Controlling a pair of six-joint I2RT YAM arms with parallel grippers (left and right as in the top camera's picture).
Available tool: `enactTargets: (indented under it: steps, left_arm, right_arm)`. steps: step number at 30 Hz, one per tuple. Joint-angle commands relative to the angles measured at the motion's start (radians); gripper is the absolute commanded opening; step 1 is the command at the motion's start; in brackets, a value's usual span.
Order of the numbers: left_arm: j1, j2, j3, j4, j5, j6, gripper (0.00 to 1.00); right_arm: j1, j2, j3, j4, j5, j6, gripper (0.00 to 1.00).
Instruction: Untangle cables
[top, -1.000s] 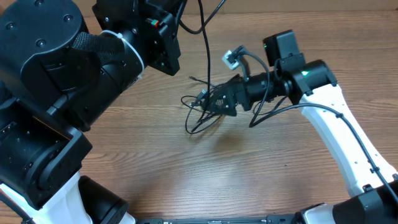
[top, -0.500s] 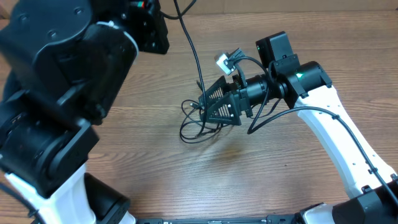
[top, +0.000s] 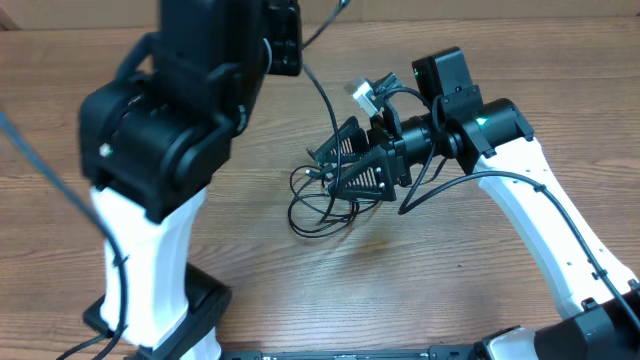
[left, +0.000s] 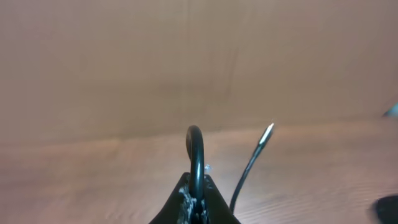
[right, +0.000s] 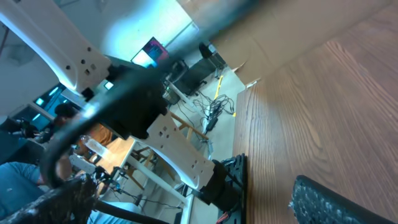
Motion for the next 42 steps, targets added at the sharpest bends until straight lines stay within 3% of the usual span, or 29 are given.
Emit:
enactTargets:
  steps: [1,7,10,15,19,30,39,41,42]
  left_arm:
    - [0.007,0.039,0.003,-0.045,-0.1,-0.008,0.04]
    - [0.007,0.098,0.003,-0.124,-0.15,-0.027,0.04]
    - [0.007,0.112,0.003,-0.131,-0.148,-0.035,0.04]
    - [0.007,0.109,0.003,-0.107,-0.128,-0.07,0.04]
    - [0.007,0.089,0.003,-0.055,-0.02,-0.07,0.04]
    - [0.007,-0.011,0.003,0.095,0.193,-0.071,0.04]
    - [0.007,-0.064,0.003,0.15,0.248,-0.098,0.04]
    - [0.007,-0.07,0.003,0.152,0.248,-0.097,0.04]
    - [0.007,-0.072,0.003,0.151,0.247,-0.097,0.04]
  right_arm:
    - [0.003,-0.013,0.019,0.003,0.053,-0.01,0.95]
    - [0.003,-0.013,0.019,-0.003,0.527,0.18,0.9]
    - [0.003,-0.013,0.019,-0.02,0.806,0.346,0.98]
    - [0.009,-0.013,0.019,-0.051,0.752,0.335,1.0]
    - [0.026,-0.013,0.019,-0.034,0.75,0.326,1.0]
    - [0.061,-0.01,0.011,0.079,0.762,0.331,1.0]
    - [0.061,0.015,0.011,0.2,0.763,0.396,1.0]
    - [0.061,0.025,0.011,0.23,0.763,0.441,0.94]
    - [0.061,0.033,0.011,0.247,0.762,0.469,0.82]
